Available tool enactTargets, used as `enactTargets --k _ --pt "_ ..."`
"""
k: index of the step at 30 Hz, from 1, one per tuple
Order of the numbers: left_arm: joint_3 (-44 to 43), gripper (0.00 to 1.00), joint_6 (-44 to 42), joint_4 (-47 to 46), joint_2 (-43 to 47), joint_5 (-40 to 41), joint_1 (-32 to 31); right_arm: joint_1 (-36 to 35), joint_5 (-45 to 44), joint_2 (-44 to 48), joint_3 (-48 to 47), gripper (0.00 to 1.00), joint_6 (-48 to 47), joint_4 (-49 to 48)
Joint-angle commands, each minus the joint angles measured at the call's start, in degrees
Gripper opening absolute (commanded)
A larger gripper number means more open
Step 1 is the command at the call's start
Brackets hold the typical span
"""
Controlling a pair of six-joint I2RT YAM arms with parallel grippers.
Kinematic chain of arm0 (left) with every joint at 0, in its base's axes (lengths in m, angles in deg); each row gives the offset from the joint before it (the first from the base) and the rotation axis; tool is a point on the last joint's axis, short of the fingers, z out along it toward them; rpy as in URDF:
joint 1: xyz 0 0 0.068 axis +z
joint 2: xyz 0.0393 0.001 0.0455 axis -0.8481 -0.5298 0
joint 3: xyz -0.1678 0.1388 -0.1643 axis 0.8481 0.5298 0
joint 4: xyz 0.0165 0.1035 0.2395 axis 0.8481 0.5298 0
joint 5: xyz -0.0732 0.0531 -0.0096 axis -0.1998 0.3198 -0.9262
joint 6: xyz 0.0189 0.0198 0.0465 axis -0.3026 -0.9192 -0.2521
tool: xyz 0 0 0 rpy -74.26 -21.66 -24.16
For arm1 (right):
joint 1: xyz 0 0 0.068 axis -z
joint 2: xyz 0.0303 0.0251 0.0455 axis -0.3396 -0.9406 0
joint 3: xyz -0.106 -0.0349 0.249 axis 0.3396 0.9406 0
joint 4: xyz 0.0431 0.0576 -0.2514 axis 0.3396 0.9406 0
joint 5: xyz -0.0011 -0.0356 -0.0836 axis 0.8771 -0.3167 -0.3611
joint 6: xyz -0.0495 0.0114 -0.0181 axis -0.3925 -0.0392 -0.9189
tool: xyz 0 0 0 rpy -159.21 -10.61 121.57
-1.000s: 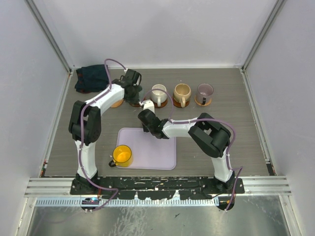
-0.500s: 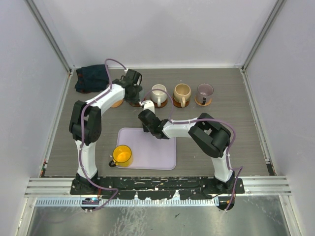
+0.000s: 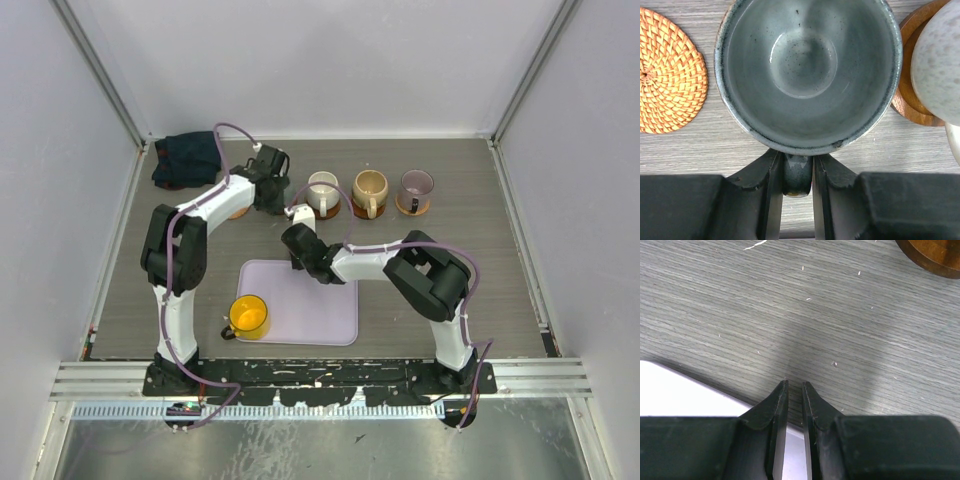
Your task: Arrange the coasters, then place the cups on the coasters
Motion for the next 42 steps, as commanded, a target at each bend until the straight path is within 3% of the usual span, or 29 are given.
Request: enactTargets --k 1,3,5,7,18,23,33,42 --pt "1.06 0.28 0.71 -3.01 0.76 1.38 0.15 -0.45 0.13 1.67 1.05 0.23 0.56 1.76" --pt "1.57 0.37 0.8 -3.13 1.08 1.53 0.14 -0.48 0.12 1.69 0.98 0.23 0.5 1.75" --pt "1.82 0.54 0.99 -2.97 1.42 1.81 0.14 -0.47 0.2 1.65 0.9 0.23 0.48 1.73" --pt "2.15 0.59 1.07 -3.02 1.82 2.05 0.19 -0.47 0.3 1.57 0.88 0.23 0.47 1.72" --pt "3.46 0.6 1.39 -3.38 4.71 1.51 0.09 -0.57 0.38 1.77 0.96 0.23 0.21 1.75" --pt "7.02 0.71 1.87 -4.82 9.63 1.66 0.06 -0.73 0.25 2.77 1.81 0.23 0.14 1.67" --pt "15.97 0.83 2.27 -6.83 26.64 3.99 0.08 -0.69 -5.32 6.88 -0.17 0.23 -4.09 3.31" --pt "32.22 0.87 5.84 -4.01 47.07 6.64 -1.27 0.87 -13.01 18.06 0.37 0.27 -8.41 3.55"
